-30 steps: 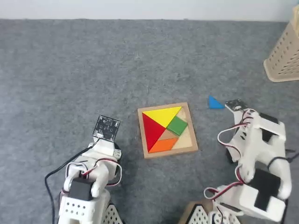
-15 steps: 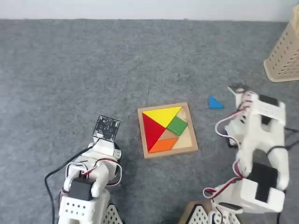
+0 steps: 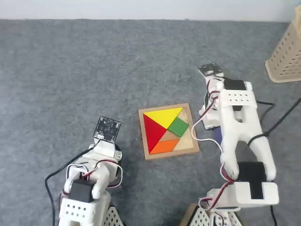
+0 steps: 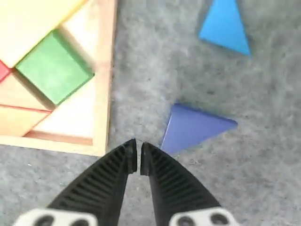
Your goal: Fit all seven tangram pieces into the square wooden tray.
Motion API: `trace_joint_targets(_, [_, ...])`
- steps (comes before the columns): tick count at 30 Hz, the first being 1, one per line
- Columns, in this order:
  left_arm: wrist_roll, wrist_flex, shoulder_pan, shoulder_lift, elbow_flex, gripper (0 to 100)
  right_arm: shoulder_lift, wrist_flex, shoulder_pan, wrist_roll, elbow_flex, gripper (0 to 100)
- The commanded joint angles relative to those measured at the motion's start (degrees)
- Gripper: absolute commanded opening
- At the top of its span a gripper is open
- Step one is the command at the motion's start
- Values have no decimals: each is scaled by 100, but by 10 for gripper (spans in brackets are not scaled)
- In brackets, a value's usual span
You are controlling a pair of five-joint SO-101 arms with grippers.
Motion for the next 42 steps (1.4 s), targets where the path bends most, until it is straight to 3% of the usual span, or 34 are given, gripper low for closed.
trace_joint_targets(1, [53, 35, -35, -114, -101, 12, -84, -13, 75, 149, -290, 20])
trace_joint_targets(6, [53, 35, -35, -114, -101, 12, -110, 66, 66, 369, -18, 150])
trace_joint_targets(9, [53, 35, -35, -114, -101, 12, -101, 40, 163, 492, 35, 179])
trace_joint_targets(16, [53, 35, -35, -114, -101, 12, 435, -910, 251, -1978, 79, 179])
trace_joint_targets(18, [53, 35, -35, -114, -101, 12, 646, -971, 171, -2347, -88, 180])
trace_joint_targets(23, [53, 35, -35, -114, -101, 12, 1059, -945, 84, -2418, -316, 180])
trace_joint_targets(32, [53, 35, -35, -114, -101, 12, 1481, -910, 708, -2382, -193, 180])
trace_joint_targets(42, [53, 35, -35, -114, -101, 12, 189, -1033, 980, -2057, 677, 178])
